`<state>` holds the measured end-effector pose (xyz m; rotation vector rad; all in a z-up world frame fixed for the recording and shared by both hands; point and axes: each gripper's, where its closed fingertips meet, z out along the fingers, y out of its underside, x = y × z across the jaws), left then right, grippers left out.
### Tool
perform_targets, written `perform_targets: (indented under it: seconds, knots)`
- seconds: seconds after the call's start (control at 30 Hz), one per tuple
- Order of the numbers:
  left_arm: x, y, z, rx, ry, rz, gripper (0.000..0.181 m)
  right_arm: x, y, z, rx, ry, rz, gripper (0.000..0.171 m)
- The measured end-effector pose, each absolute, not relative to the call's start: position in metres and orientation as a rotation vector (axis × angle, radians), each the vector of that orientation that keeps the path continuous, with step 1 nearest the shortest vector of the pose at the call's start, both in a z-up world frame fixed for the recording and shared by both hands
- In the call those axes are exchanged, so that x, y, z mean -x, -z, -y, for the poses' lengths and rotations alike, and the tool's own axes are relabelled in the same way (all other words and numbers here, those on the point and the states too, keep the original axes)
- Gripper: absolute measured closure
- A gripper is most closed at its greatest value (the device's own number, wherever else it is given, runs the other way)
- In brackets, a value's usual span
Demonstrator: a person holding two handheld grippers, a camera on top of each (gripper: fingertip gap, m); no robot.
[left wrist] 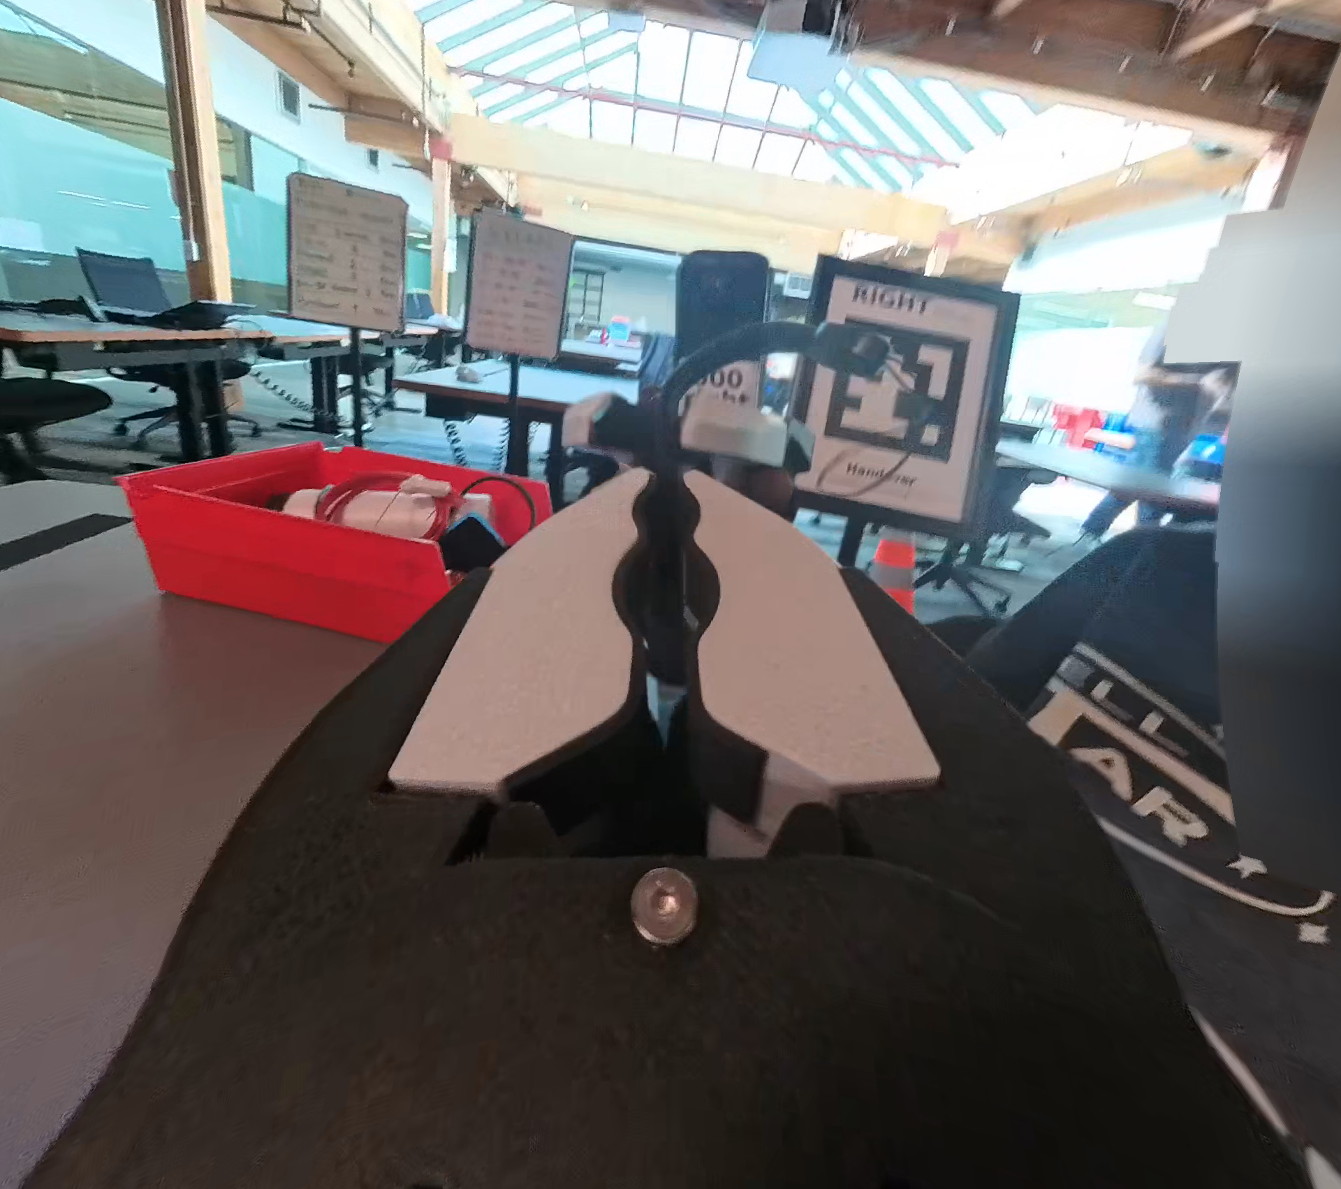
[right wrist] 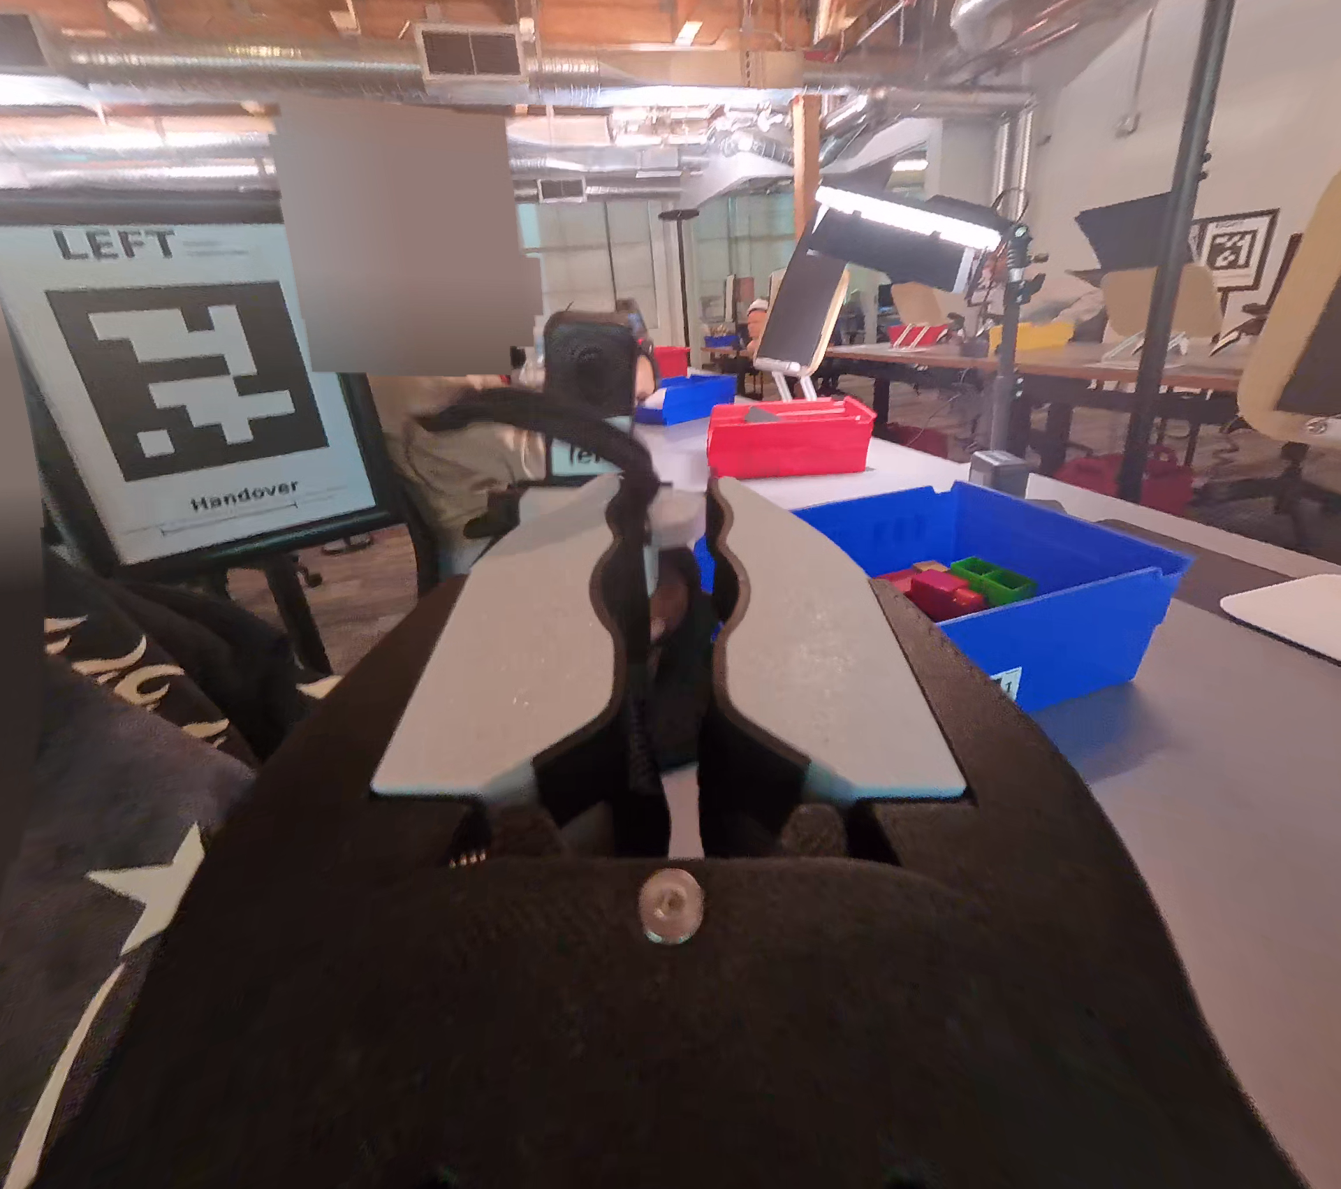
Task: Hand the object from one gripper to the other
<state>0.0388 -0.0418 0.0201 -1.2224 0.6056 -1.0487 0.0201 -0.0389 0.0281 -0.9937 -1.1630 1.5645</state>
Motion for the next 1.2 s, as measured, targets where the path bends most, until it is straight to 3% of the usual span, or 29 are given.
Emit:
perform_targets:
  seconds: [0.17, 0.3, 0.5, 0.63, 0.77, 0.87, 1.07, 1.2]
  knots:
    - [-0.038, -0.025, 0.047, 1.194, 1.175, -0.588, 0.178, -0.02, -0.027, 0.043, 0.983, -1.667, 1.174, 0.145]
    - [-0.034, -0.031, 0.049, 1.156, 1.195, -0.569, 0.178, -0.023, -0.034, 0.038, 0.955, -1.718, 1.106, 0.127]
    - [-0.016, -0.05, 0.058, 1.03, 1.236, -0.516, 0.178, -0.014, -0.004, 0.057, 1.008, -1.655, 1.369, 0.134]
    - [-0.016, -0.053, 0.062, 1.003, 1.235, -0.525, 0.178, -0.01, -0.002, 0.072, 0.979, -1.765, 1.393, 0.158]
    - [-0.014, -0.054, 0.061, 1.0, 1.198, -0.521, 0.178, -0.012, -0.006, 0.075, 0.99, -1.851, 1.382, 0.16]
    - [-0.001, -0.053, 0.056, 1.022, 1.072, -0.525, 0.167, -0.014, -0.014, 0.062, 1.028, -1.837, 1.298, 0.161]
    - [0.054, -0.061, 0.047, 1.065, 0.553, -0.451, 0.16, -0.02, -0.022, 0.016, 0.9, -1.188, 1.195, 0.161]
    - [0.038, -0.069, 0.066, 1.006, 0.272, -0.604, 0.153, -0.023, -0.018, 0.002, 0.845, -0.742, 1.231, 0.161]
